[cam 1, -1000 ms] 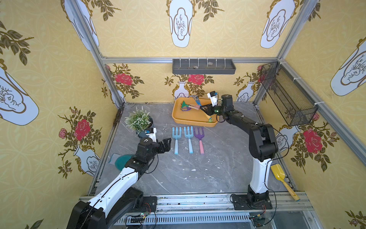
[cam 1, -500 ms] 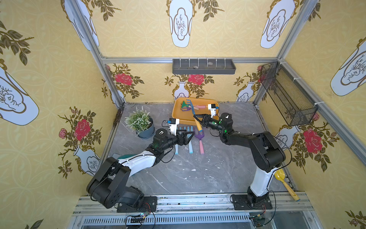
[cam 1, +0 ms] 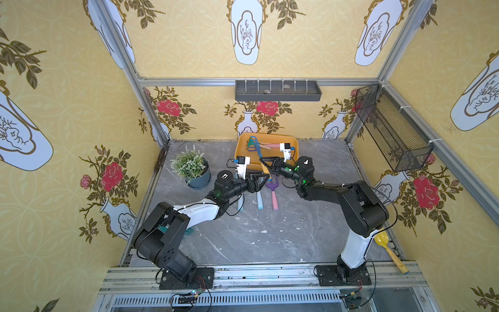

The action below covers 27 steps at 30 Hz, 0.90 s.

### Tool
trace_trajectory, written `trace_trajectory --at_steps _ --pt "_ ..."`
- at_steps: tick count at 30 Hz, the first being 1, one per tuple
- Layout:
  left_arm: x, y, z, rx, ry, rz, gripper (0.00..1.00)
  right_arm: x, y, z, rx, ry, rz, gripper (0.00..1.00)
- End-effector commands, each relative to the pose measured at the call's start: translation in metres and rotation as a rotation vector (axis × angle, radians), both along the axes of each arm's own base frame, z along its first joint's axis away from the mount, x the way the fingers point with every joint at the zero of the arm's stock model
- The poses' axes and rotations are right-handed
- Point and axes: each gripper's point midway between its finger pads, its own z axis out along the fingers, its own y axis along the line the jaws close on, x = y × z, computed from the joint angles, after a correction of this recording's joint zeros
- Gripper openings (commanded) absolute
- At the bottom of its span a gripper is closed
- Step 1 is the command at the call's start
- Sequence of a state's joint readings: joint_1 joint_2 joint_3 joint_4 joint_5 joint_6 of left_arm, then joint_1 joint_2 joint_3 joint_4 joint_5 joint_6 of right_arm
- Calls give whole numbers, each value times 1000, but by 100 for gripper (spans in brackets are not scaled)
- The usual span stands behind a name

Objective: Take the hand rake out of the storage box
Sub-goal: Place the rake at the center of the board.

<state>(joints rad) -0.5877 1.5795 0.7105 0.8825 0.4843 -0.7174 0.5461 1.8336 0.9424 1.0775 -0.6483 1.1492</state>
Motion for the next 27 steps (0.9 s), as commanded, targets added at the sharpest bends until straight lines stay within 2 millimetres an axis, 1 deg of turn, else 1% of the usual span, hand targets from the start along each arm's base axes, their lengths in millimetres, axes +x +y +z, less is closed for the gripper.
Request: trace_trajectory --at_steps 1,5,11,14,16,17,19,21,22,23,25,26,27 --pt "-2 -4 13 -42 -34 -30 65 -7 0 26 54 -94 4 0" --pt "1 -9 18 -50 -40 -42 57 -11 3 27 70 -95 22 0" --pt "6 -15 11 -47 -13 -58 54 -11 2 29 29 -131 -7 0" --pt "4 -16 14 -51 -17 -75 42 -12 1 31 25 -137 -8 0" --pt "2 -16 17 -55 -25 -82 29 -12 3 30 27 -132 -1 0" --pt "2 -16 19 -57 -30 -84 26 -13 4 29 28 -131 4 1" --pt "-1 -15 21 -55 -31 -89 20 -10 2 28 28 -126 -3 5" --pt "-2 -14 20 -47 -28 -85 16 -9 0 27 21 -127 -10 11" --pt "-3 -13 19 -38 -23 -83 11 -7 -3 27 13 -128 -21 13" --pt "-4 -11 18 -29 -15 -78 9 -6 -5 26 3 -130 -32 16" --pt "-4 -9 14 -4 16 -61 3 -2 -13 24 -36 -130 -66 31" --pt "-4 -7 10 12 35 -52 0 0 -17 24 -57 -134 -85 34" --pt "-4 -4 5 35 60 -35 0 3 -24 23 -90 -139 -113 40"
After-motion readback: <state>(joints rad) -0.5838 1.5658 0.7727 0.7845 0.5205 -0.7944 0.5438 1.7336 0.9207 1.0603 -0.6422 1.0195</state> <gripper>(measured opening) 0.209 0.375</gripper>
